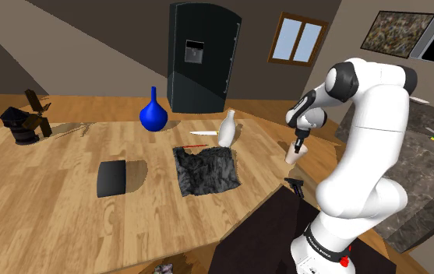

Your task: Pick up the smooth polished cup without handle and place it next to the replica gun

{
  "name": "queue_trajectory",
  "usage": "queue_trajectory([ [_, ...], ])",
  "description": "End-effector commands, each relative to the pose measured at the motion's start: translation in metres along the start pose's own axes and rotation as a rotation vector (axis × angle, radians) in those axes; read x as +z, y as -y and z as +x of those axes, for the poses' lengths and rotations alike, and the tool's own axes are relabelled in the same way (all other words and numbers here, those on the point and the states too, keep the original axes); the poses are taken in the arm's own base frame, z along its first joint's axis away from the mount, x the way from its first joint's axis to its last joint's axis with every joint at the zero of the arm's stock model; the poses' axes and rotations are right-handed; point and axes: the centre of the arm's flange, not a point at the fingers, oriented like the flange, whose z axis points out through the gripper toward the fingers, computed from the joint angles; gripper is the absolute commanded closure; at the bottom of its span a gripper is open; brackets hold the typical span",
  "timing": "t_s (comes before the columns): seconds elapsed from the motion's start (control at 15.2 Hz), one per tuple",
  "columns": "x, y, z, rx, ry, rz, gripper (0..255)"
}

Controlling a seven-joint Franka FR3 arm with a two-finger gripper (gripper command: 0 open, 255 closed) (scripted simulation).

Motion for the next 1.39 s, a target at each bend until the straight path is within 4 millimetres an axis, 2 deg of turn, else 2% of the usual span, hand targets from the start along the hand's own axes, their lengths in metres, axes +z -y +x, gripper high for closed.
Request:
queue_trajectory([
  [0.0,0.001,0.000,0.000,0.000,0.000,-0.001,255],
  [0.26,0.001,0.000,0.000,0.000,0.000,-0.001,255],
  [0.33,0.001,0.000,0.000,0.000,0.000,-0.001,0],
  [0.66,0.000,0.000,0.000,0.000,0.000,-0.001,0],
  [0.92,-0.050,0.000,0.000,0.000,0.000,-0.001,0],
  [1.32,-0.050,0.000,0.000,0.000,0.000,-0.001,0],
])
